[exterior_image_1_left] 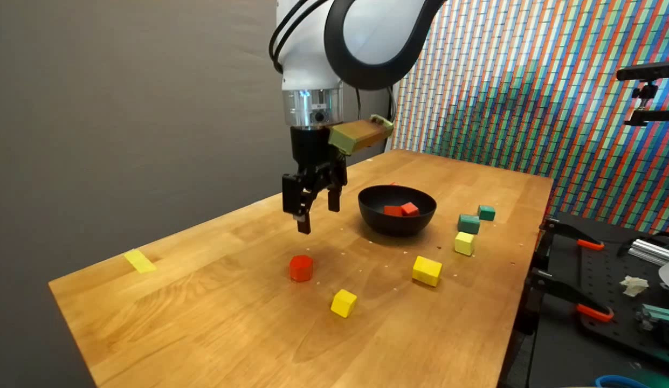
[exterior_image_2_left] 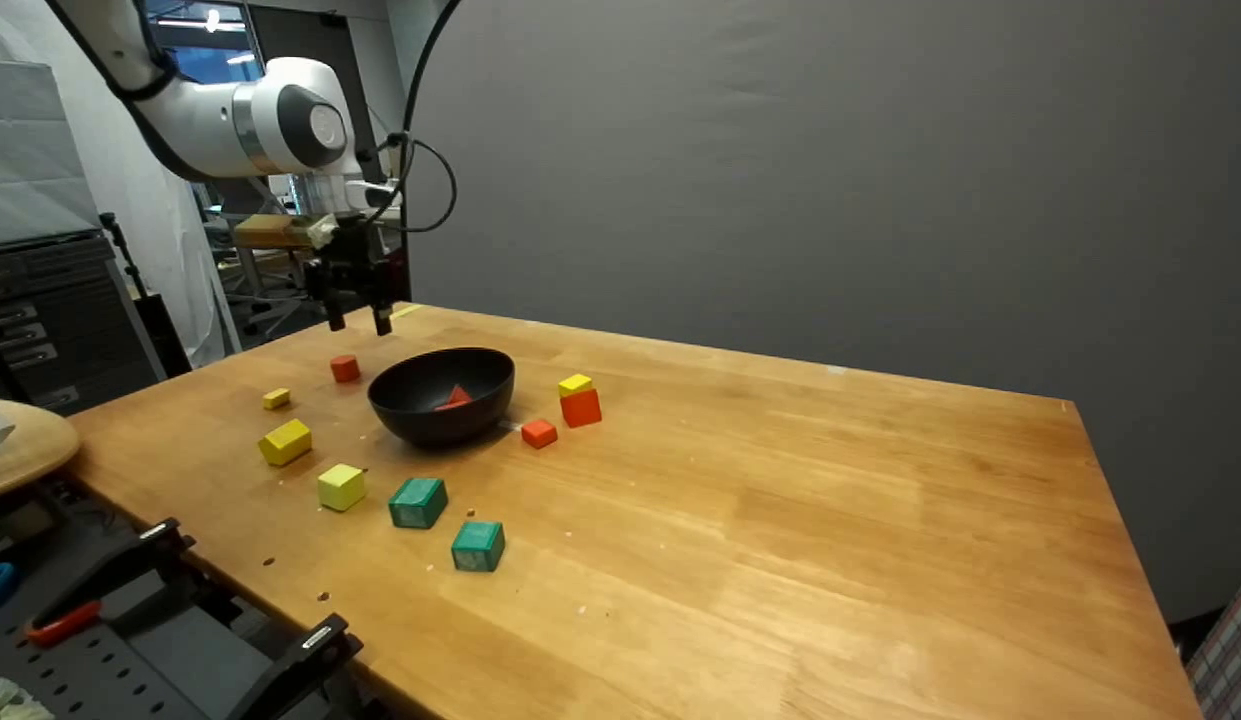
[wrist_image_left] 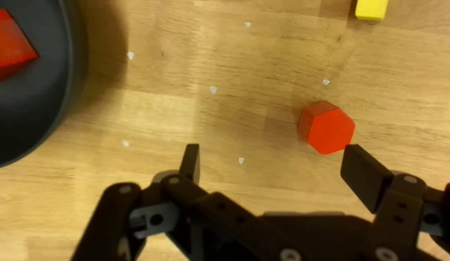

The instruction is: Pick up all the blocks from the table and put them in the black bowl.

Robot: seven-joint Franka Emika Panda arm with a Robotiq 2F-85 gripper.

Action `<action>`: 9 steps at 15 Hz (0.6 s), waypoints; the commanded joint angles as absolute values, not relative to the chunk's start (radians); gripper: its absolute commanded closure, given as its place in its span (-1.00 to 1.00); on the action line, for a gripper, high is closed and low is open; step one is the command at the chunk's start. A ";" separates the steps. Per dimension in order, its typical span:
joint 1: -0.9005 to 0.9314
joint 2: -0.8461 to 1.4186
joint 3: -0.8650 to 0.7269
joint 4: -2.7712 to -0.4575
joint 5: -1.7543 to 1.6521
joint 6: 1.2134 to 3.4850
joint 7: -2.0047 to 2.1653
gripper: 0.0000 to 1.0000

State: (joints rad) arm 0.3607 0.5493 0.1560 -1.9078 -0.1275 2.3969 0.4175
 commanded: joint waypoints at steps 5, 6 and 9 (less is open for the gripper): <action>0.419 0.756 0.183 -1.690 -0.090 2.269 0.309 -1.00; 0.422 0.765 0.188 -1.679 -0.086 2.255 0.298 -1.00; 0.433 0.784 0.186 -1.653 -0.077 2.238 0.298 -0.47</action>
State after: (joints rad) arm 0.4259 0.7586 0.1864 -1.7143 -0.1026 2.2842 0.3294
